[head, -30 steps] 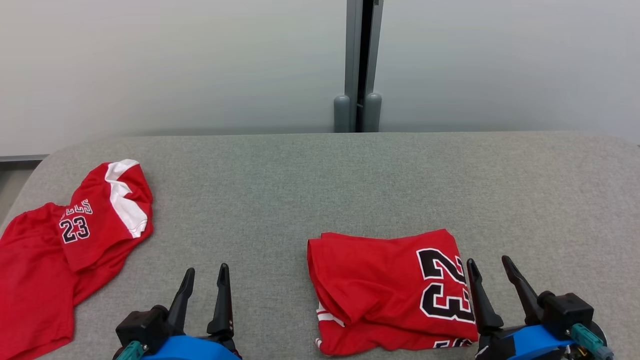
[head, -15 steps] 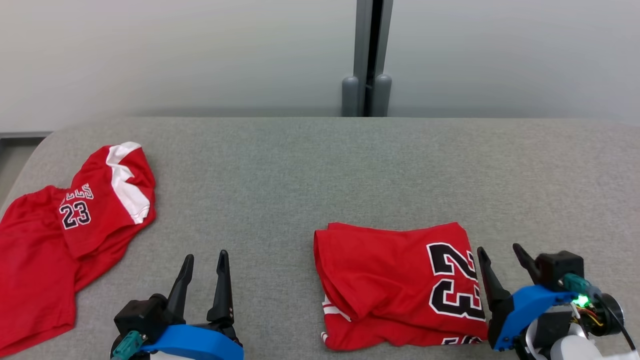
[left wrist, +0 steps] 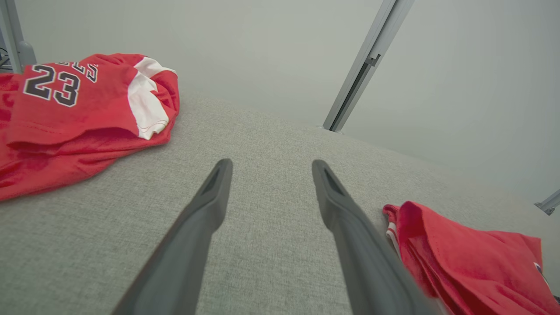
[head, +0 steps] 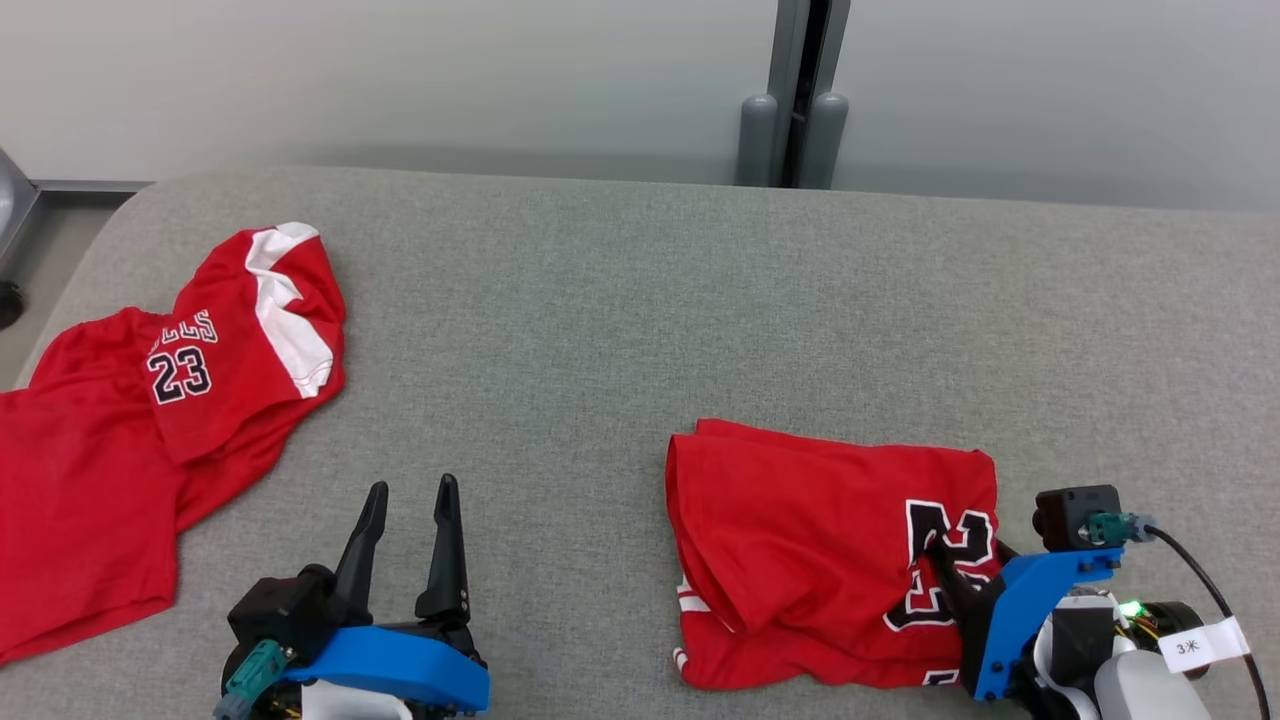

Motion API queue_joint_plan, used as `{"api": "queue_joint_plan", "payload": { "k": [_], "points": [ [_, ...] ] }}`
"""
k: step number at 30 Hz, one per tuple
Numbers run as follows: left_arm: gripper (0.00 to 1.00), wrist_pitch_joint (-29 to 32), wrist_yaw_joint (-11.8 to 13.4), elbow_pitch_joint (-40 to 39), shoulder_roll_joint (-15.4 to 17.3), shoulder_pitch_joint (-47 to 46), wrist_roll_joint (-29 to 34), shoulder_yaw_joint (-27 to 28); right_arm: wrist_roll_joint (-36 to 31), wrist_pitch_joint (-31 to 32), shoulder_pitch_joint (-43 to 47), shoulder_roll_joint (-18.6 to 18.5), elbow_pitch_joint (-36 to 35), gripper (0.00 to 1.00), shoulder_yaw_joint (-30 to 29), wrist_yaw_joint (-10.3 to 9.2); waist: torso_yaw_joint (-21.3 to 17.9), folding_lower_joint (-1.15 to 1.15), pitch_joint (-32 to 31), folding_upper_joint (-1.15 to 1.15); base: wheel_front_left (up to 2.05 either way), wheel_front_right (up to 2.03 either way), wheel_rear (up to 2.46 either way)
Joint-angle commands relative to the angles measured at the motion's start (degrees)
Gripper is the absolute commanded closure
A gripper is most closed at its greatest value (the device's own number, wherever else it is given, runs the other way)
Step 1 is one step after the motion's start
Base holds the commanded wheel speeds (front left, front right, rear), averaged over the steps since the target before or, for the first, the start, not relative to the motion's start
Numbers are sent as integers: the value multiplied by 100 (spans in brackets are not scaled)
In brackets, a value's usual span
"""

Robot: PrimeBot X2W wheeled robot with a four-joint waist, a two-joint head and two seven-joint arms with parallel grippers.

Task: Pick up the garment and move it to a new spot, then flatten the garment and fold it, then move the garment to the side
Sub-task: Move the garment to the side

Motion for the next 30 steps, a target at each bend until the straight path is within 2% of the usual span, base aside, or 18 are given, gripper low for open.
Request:
{"api": "queue_joint_plan", "payload": {
  "k": [1,2,3,7,10,17,24,30],
  "points": [
    [0,-27,-38,-13,-27,-78,53,45,90,22,-107,-10,73,70,26,1,15,0,54,0,0,0,0],
    [0,-26,-48,-23,-36,-80,73,49,134,4,-151,-6,104,95,11,1,3,0,81,0,0,0,0],
    [0,-27,-68,-46,-55,-96,65,55,138,-33,-207,-23,131,100,36,1,-17,0,112,0,0,0,0],
    [0,-26,-112,-173,-45,-198,144,51,66,-417,-521,-130,111,100,-43,0,-227,0,251,0,0,0,0],
    [0,-21,-142,-267,-35,-241,141,53,27,-663,-752,-201,86,100,-109,0,-528,0,370,0,0,0,0],
    [0,110,-99,-528,142,-393,275,-4,-69,-1064,-1196,-412,117,100,-345,0,-1558,0,738,0,0,0,0],
    [0,438,-39,-912,430,-523,432,-48,-43,-1513,-1413,-270,336,100,-586,0,-2558,0,1128,0,0,0,0],
    [0,728,20,-1193,580,-582,513,-114,-65,-1845,-1612,-166,729,100,-529,0,-2978,0,1285,0,0,0,0]
  ]
}}
